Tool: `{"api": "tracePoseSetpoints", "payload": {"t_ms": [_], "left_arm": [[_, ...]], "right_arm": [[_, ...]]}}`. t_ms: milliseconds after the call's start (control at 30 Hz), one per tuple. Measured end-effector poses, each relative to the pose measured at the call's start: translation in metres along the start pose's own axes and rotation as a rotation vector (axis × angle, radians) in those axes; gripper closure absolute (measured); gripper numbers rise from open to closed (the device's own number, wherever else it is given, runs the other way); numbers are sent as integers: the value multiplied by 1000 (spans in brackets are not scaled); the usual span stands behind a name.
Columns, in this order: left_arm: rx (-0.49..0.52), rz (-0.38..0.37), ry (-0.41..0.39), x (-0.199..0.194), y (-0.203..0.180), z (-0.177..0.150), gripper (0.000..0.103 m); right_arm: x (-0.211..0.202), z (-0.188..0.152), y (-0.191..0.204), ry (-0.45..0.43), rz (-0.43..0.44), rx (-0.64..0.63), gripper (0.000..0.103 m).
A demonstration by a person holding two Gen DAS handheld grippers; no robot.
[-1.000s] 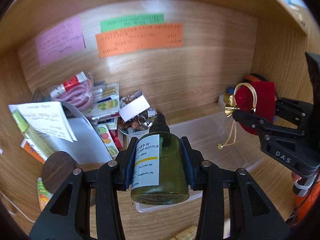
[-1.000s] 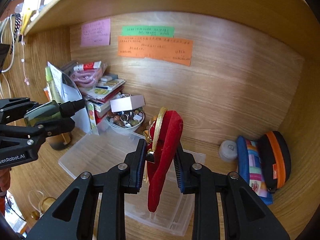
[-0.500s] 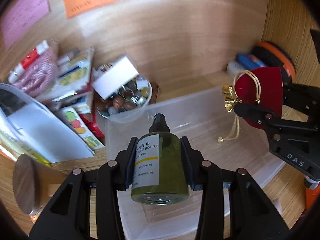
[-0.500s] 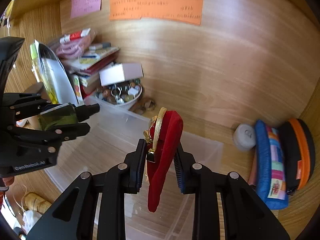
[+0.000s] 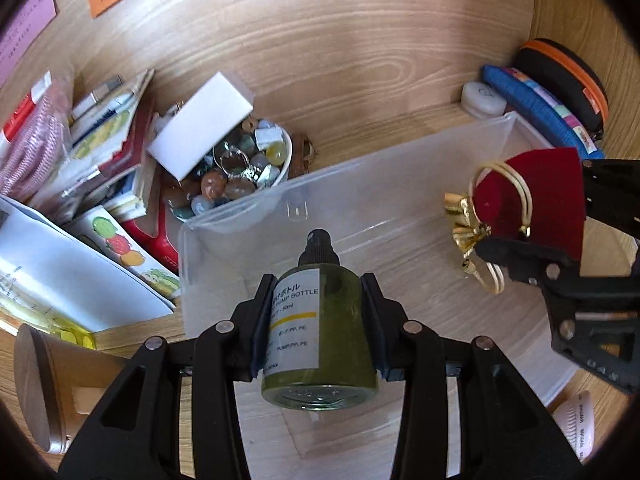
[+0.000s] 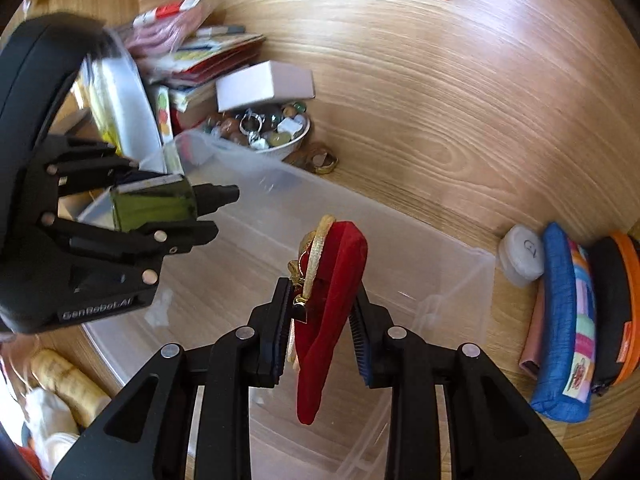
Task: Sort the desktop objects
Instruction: 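Open the right tool to drop the pouch into the bin while the left tool releases the bottle there, then withdraw both tools from the bin toward the items on the desk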
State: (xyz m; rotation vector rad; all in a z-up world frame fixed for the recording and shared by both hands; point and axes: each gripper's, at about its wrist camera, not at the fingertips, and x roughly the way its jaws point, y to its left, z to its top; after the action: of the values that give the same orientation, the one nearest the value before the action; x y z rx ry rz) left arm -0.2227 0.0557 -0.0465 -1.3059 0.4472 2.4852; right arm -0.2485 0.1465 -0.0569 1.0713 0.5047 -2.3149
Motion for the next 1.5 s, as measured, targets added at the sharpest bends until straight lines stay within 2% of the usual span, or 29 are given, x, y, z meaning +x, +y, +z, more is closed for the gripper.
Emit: {"api": "tracePoseSetpoints", "payload": {"t_ms": [233,633,700,767,833,900,1033,1100,1200,1333,1367,1500], "left_arm": [[14,-1,30,6,-2,-3,62],[15,-7,41,10,-3,-2,61],[17,-6,41,9,-3,-2,59],[19,-2,41,9,-3,-2,59],[16,0,37,6,-3,-2,57],[12,8,26,3,-2,-1,51],[5,21,3,-13,1,-5,47],[1,31,-13,-22,2,-7,40],[-3,49,-47,-37,4,-10,34],[-17,56,-85,-57,4,-16,31],[-20,57,-94,-63,5,-18,27],[-34,73,-134,-85,4,-27,16]], "right_arm": [[11,-4,7,49,12,-36,77],[16,-5,4,65,18,-19,76],[15,-5,4,58,15,-16,70],[12,-5,2,43,17,-9,59],[7,-5,2,25,21,-3,56],[1,-5,0,8,25,2,55],[-5,-3,-4,-12,43,23,50],[-9,-1,-6,-19,39,31,50],[-14,3,-6,-29,51,49,49],[-29,3,-3,-44,38,54,39],[-35,2,-1,-53,32,52,36],[-57,-2,3,-87,20,47,35]]}}
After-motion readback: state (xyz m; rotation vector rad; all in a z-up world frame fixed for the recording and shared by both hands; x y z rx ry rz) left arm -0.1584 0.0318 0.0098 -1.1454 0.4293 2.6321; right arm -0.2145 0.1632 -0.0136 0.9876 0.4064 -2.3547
